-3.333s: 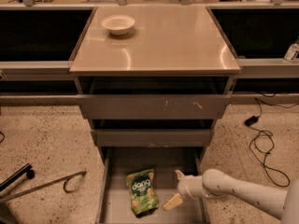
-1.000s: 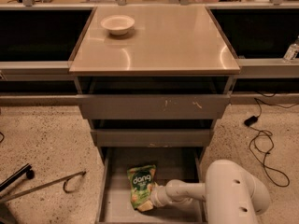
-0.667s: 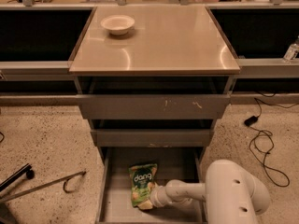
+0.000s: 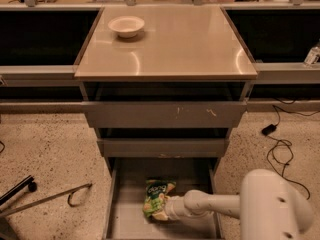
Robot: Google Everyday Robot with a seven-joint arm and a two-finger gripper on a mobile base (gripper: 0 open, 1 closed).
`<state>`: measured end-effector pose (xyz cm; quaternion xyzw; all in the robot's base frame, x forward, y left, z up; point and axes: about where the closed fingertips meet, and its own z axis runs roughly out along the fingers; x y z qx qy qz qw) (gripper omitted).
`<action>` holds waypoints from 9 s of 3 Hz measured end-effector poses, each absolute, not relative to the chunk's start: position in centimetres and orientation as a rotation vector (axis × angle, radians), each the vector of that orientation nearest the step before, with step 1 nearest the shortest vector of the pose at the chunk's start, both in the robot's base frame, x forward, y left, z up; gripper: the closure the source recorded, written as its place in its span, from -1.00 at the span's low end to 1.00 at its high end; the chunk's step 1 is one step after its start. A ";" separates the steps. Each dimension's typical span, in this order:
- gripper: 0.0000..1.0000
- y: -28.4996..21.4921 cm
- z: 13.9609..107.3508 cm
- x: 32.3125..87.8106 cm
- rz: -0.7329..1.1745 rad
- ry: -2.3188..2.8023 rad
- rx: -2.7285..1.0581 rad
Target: Pick green rice chip bag from bottom drawer and place on counter
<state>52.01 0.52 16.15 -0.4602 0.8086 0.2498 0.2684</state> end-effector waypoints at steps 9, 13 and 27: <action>1.00 1.7 66.5 48.5 0.582 1.660 -1.483; 1.00 -0.6 92.5 58.3 0.360 1.501 -1.542; -1.00 -12.8 84.3 81.9 0.280 2.051 -1.058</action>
Offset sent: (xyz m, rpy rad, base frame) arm -0.0379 -0.0620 0.2663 0.1324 -0.1461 0.0908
